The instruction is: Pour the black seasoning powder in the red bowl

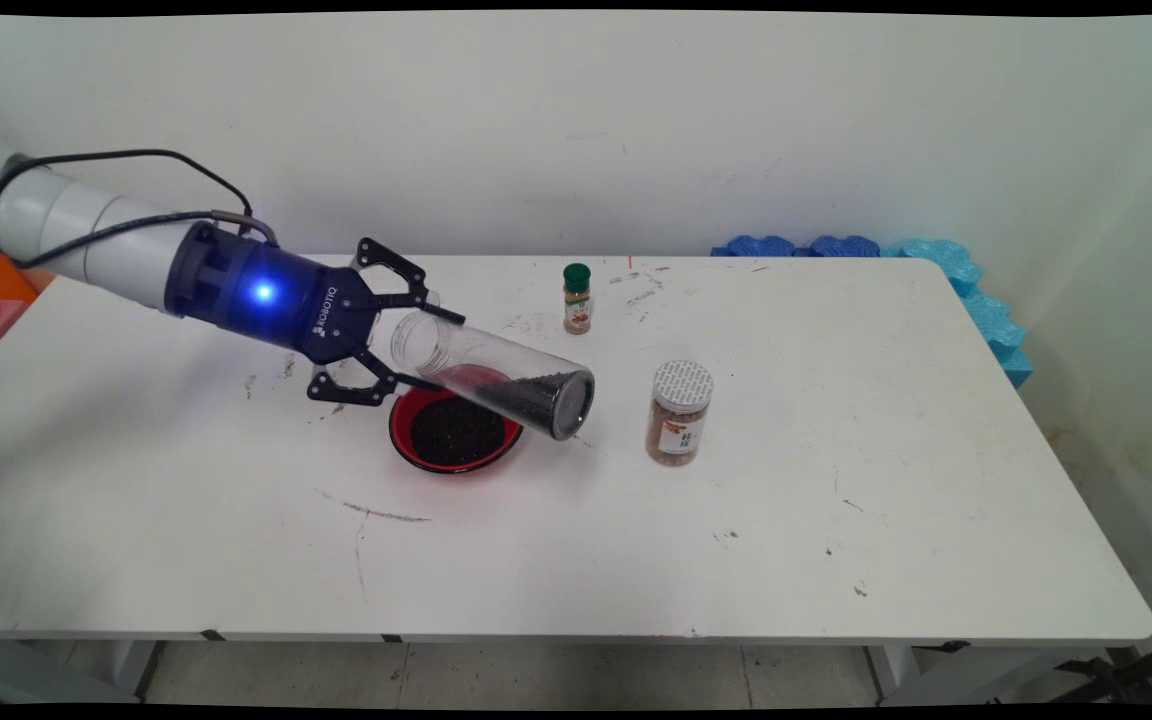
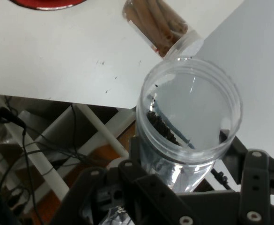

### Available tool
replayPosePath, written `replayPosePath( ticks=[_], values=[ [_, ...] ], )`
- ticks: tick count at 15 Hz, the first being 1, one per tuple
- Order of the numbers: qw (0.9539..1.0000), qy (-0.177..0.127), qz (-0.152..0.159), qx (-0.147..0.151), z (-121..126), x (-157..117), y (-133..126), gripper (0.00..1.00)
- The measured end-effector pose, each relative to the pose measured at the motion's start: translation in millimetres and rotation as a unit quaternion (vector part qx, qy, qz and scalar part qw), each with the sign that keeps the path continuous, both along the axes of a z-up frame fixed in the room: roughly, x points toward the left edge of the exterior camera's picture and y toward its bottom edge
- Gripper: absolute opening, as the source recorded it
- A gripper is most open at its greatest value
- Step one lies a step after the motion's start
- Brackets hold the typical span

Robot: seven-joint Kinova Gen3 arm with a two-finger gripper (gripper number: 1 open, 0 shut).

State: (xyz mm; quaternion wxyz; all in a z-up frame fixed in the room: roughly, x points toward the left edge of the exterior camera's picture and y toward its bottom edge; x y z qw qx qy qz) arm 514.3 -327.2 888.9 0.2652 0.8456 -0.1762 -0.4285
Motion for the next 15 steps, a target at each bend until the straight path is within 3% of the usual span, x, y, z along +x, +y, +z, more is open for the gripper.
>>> replayPosePath(
  ticks=[8,15],
  values=[
    [0.9980,0.025,0.041,0.041,-4.8,6.7,-1.9,0.00],
    [0.9950,0.045,0.067,0.059,-10.5,7.1,-9.3,0.00]
  ],
)
